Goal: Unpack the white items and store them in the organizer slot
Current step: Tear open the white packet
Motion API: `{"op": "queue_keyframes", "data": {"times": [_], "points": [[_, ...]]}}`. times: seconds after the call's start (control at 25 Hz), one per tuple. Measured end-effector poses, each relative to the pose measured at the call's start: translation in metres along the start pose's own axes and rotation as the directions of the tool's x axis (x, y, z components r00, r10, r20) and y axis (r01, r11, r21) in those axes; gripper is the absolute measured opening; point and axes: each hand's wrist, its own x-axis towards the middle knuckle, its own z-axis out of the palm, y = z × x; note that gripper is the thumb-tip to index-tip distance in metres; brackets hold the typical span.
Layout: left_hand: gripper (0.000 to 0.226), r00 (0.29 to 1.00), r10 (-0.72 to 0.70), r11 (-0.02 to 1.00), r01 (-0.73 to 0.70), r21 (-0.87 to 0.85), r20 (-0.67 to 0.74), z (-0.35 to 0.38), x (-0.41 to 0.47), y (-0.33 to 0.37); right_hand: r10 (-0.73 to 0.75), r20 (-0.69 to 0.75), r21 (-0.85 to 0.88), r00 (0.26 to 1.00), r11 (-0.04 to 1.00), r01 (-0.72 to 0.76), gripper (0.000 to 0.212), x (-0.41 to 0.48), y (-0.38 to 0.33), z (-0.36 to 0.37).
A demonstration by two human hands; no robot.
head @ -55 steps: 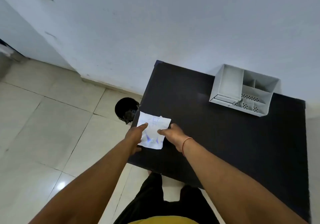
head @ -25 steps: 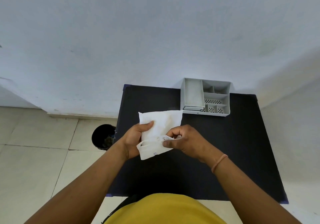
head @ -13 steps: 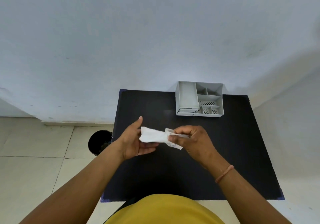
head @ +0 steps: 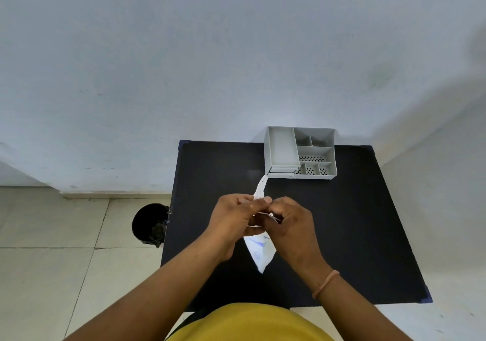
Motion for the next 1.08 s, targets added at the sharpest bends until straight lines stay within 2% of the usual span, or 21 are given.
{"op": "queue_keyframes", "data": {"times": [0.08, 0.12, 0.16, 0.2, 0.24, 0.28, 0.4, 0.52, 0.6, 0.68, 0.72, 0.76, 0.8, 0.84, 0.88, 0.92, 0.96, 1.0, 1.04, 1.08], "points": [[0.019, 0.997, -0.011, 1.000, 0.013, 0.016, -0.073, -0.001, 0.001, -0.001, 0.072, 0.038, 0.075, 0.997, 0.994, -0.074, 0.007, -0.005, -0.002, -0.001], [0.019, 0.995, -0.024, 1.000, 0.025, 0.011, -0.095, -0.003, 0.001, -0.002, 0.159, 0.094, 0.184, 0.983, 0.967, -0.174, 0.005, -0.007, -0.004, -0.002], [0.019, 0.994, -0.038, 0.999, 0.038, 0.002, -0.107, -0.006, 0.001, -0.003, 0.265, 0.187, 0.332, 0.946, 0.889, -0.315, 0.005, -0.007, -0.006, -0.004], [0.018, 0.993, -0.050, 0.999, 0.050, -0.002, -0.111, -0.008, 0.000, -0.004, 0.360, 0.296, 0.457, 0.885, 0.760, -0.462, 0.007, -0.008, -0.010, -0.006], [0.018, 0.992, -0.059, 0.998, 0.060, 0.006, -0.115, -0.010, 0.000, -0.006, 0.432, 0.379, 0.520, 0.818, 0.632, -0.575, 0.008, -0.009, -0.012, -0.007], [0.017, 0.990, -0.063, 0.998, 0.066, 0.022, -0.126, -0.013, 0.000, -0.007, 0.491, 0.413, 0.532, 0.767, 0.553, -0.641, 0.011, -0.009, -0.012, -0.007], [0.012, 0.984, -0.043, 0.997, 0.054, 0.059, -0.174, -0.017, 0.001, -0.011, 0.576, 0.408, 0.479, 0.708, 0.526, -0.703, 0.032, -0.008, -0.009, -0.011], [0.009, 0.982, 0.007, 0.988, 0.022, 0.151, -0.188, -0.019, 0.003, -0.013, 0.602, 0.378, 0.486, 0.703, 0.518, -0.704, 0.040, -0.013, -0.006, -0.018], [0.010, 0.981, 0.024, 0.984, 0.010, 0.178, -0.191, -0.019, 0.004, -0.014, 0.622, 0.302, 0.544, 0.722, 0.509, -0.667, 0.042, -0.021, -0.002, -0.022], [0.014, 0.981, 0.039, 0.983, -0.003, 0.184, -0.191, -0.019, 0.005, -0.014, 0.635, 0.226, 0.544, 0.739, 0.547, -0.636, 0.042, -0.030, 0.001, -0.025], [0.013, 0.983, 0.049, 0.981, -0.013, 0.195, -0.180, -0.019, 0.005, -0.015, 0.612, 0.171, 0.440, 0.772, 0.654, -0.616, 0.042, -0.035, 0.003, -0.026], [0.011, 0.985, 0.063, 0.976, -0.027, 0.215, -0.163, -0.019, 0.005, -0.016, 0.550, 0.108, 0.241, 0.829, 0.794, -0.558, 0.040, -0.040, 0.004, -0.028], [0.009, 0.986, 0.087, 0.968, -0.050, 0.247, -0.142, -0.018, 0.004, -0.017, 0.441, 0.040, 0.026, 0.897, 0.897, -0.442, 0.037, -0.044, 0.005, -0.029], [0.008, 0.986, 0.118, 0.954, -0.078, 0.291, -0.120, -0.016, 0.004, -0.019, 0.292, -0.035, -0.112, 0.956, 0.949, -0.294, 0.032, -0.046, 0.004, -0.031], [0.008, 0.983, 0.154, 0.935, -0.112, 0.335, -0.102, -0.014, 0.002, -0.020, 0.155, -0.083, -0.143, 0.984, 0.976, -0.166, 0.025, -0.044, 0.001, -0.031], [0.011, 0.978, 0.189, 0.915, -0.144, 0.377, -0.084, -0.011, 0.000, -0.021, 0.086, -0.077, -0.122, 0.993, 0.988, -0.095, 0.020, -0.039, -0.003, -0.029], [0.016, 0.973, 0.222, 0.895, -0.176, 0.410, -0.066, -0.009, -0.001, -0.022, 0.076, -0.022, -0.084, 0.997, 0.993, -0.078, 0.020, -0.032, -0.006, -0.026], [0.020, 0.966, 0.253, 0.878, -0.208, 0.431, -0.047, -0.008, -0.002, -0.023, 0.135, 0.089, -0.056, 0.987, 0.990, -0.130, 0.022, -0.022, -0.010, -0.022], [0.022, 0.959, 0.283, 0.858, -0.239, 0.455, -0.029, -0.006, -0.003, -0.023, 0.239, 0.254, -0.071, 0.937, 0.971, -0.228, 0.024, -0.011, -0.009, -0.017], [0.021, 0.948, 0.317, 0.828, -0.272, 0.489, -0.009, -0.005, -0.003, -0.023, 0.335, 0.401, -0.129, 0.853, 0.942, -0.310, 0.025, -0.002, -0.009, -0.012]]}}
